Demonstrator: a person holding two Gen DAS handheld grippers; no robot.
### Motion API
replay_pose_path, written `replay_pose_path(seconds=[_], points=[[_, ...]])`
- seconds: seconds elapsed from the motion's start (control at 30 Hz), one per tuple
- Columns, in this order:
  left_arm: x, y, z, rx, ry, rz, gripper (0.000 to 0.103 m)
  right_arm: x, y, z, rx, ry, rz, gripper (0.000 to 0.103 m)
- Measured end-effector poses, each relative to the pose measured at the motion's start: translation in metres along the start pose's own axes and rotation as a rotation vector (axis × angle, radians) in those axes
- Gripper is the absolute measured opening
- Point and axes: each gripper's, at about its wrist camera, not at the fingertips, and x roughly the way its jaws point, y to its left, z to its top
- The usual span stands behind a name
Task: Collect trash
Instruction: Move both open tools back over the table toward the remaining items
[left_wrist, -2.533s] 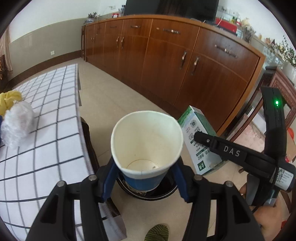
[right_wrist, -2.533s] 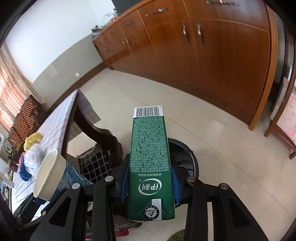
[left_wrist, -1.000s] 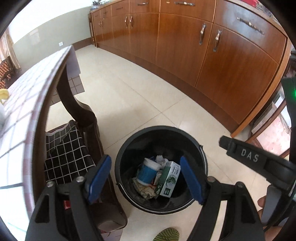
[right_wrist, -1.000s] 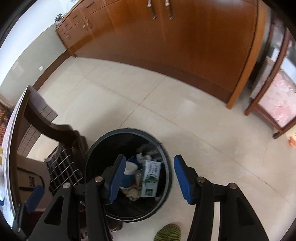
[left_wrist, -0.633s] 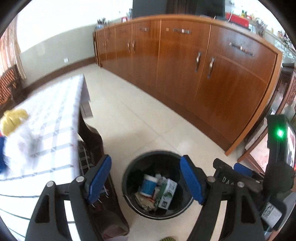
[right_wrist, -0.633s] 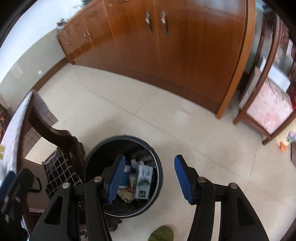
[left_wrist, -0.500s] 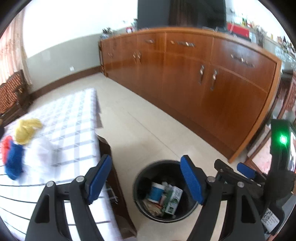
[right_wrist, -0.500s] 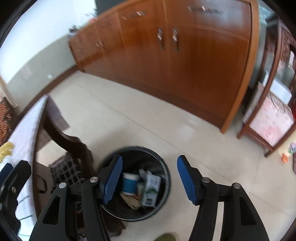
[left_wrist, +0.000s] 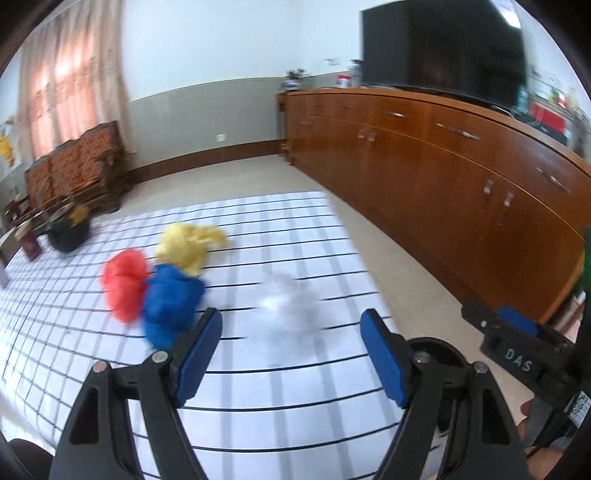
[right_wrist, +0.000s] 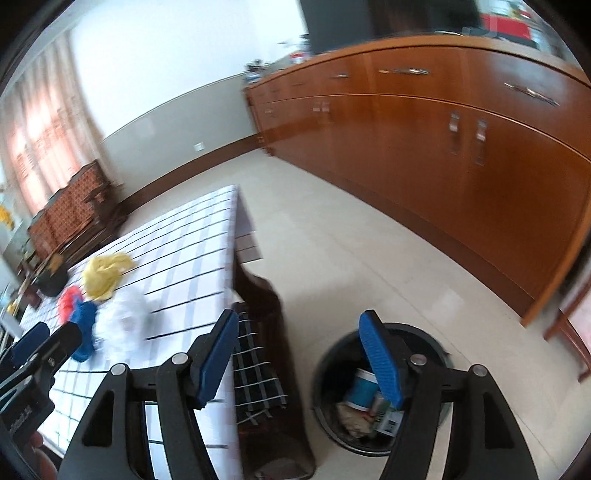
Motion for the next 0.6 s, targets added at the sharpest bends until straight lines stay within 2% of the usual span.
replay_pose_path(seconds=[0.23,0.6], points=[[0.003,0.055,-0.006,-0.065,0.005,0.073,0.079,0.014,0.061,-0.002,-0.078,0.010,0.089,0.070],[0.013,0.106,-0.012,-0.113,0.024,0.091,0.079,0.034,0.128,-0.001,-0.128,0.033,0.168,0.075]])
